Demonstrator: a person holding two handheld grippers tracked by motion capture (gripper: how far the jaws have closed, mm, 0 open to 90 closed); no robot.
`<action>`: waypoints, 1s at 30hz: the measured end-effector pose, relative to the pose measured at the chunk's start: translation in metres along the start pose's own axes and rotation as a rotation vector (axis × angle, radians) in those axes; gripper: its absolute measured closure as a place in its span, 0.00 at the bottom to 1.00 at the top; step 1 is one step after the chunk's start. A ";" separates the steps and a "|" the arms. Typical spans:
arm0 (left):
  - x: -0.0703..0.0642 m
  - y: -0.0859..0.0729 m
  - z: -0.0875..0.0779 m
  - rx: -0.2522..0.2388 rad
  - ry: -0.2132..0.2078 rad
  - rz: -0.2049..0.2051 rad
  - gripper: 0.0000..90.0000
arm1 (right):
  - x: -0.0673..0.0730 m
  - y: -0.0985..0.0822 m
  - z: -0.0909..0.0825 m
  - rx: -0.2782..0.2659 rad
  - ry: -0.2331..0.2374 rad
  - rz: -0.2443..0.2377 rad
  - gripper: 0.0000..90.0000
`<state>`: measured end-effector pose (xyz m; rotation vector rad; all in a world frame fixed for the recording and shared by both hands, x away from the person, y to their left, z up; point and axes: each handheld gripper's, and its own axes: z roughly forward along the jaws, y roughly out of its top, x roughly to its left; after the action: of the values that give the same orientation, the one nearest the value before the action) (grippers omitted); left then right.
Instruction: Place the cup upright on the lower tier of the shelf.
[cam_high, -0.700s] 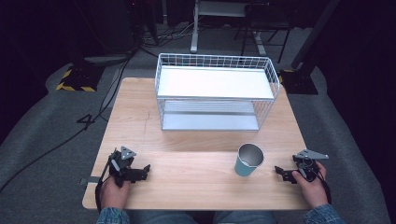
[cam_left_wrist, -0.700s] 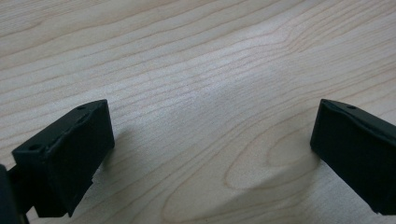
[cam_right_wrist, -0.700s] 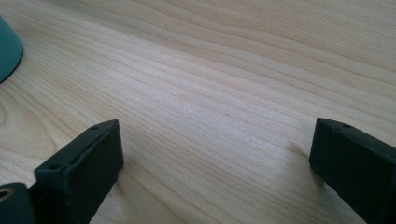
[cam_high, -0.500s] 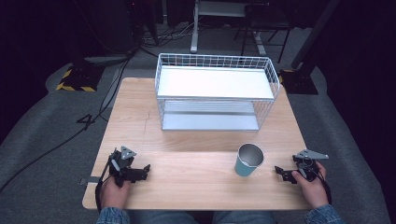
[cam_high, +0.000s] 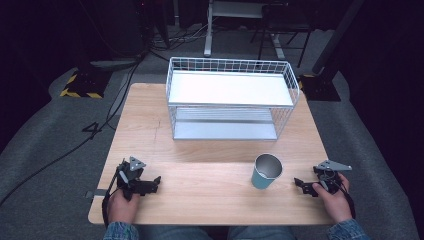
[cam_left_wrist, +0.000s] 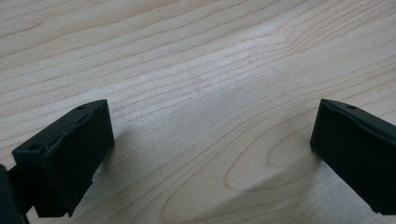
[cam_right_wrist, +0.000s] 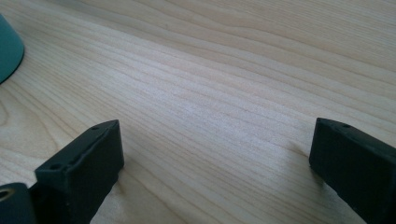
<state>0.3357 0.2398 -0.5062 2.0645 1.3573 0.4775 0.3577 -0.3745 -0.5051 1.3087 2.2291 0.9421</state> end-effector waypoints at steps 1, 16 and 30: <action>0.000 0.000 0.000 0.000 0.001 0.000 0.00 | 0.000 0.000 0.000 -0.003 0.003 0.000 0.05; 0.000 0.000 0.000 0.001 0.001 0.001 0.00 | 0.005 0.007 -0.025 -0.133 0.037 0.024 0.18; 0.001 0.001 0.001 0.002 0.002 0.007 0.00 | 0.026 0.014 -0.049 -0.178 0.092 -0.008 0.17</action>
<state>0.3370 0.2400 -0.5059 2.0720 1.3525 0.4817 0.3232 -0.3642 -0.4607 1.1977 2.1581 1.1905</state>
